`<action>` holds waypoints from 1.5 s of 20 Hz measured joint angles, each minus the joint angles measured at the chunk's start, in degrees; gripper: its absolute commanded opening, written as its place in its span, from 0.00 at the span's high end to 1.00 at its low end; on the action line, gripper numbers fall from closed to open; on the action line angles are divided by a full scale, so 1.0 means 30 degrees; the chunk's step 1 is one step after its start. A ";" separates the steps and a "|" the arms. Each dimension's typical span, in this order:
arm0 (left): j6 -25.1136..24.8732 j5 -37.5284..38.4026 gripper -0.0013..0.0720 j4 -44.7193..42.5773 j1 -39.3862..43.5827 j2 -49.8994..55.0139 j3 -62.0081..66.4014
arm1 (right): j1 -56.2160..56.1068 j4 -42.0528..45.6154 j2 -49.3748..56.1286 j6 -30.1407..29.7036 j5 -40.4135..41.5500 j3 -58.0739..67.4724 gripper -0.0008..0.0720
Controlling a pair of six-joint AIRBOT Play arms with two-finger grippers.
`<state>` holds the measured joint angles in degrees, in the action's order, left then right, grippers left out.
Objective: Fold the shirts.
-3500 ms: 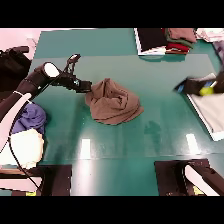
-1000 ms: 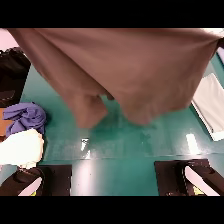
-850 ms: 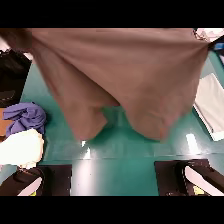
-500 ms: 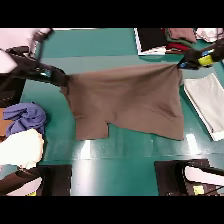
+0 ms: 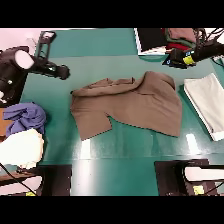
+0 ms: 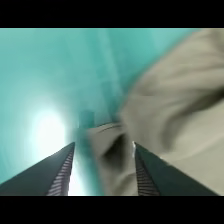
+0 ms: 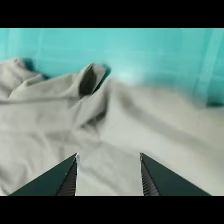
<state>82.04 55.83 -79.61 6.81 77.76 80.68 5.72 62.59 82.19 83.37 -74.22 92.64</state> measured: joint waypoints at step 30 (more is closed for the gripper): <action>-0.2106 -0.0160 0.94 0.7155 -0.0743 -0.1290 -0.6572 | 0.4634 0.1188 -0.7934 -0.1166 -0.2696 -1.2903 0.15</action>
<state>75.72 55.35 -58.15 4.58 73.89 60.97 19.62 66.15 58.39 79.88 -82.30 53.93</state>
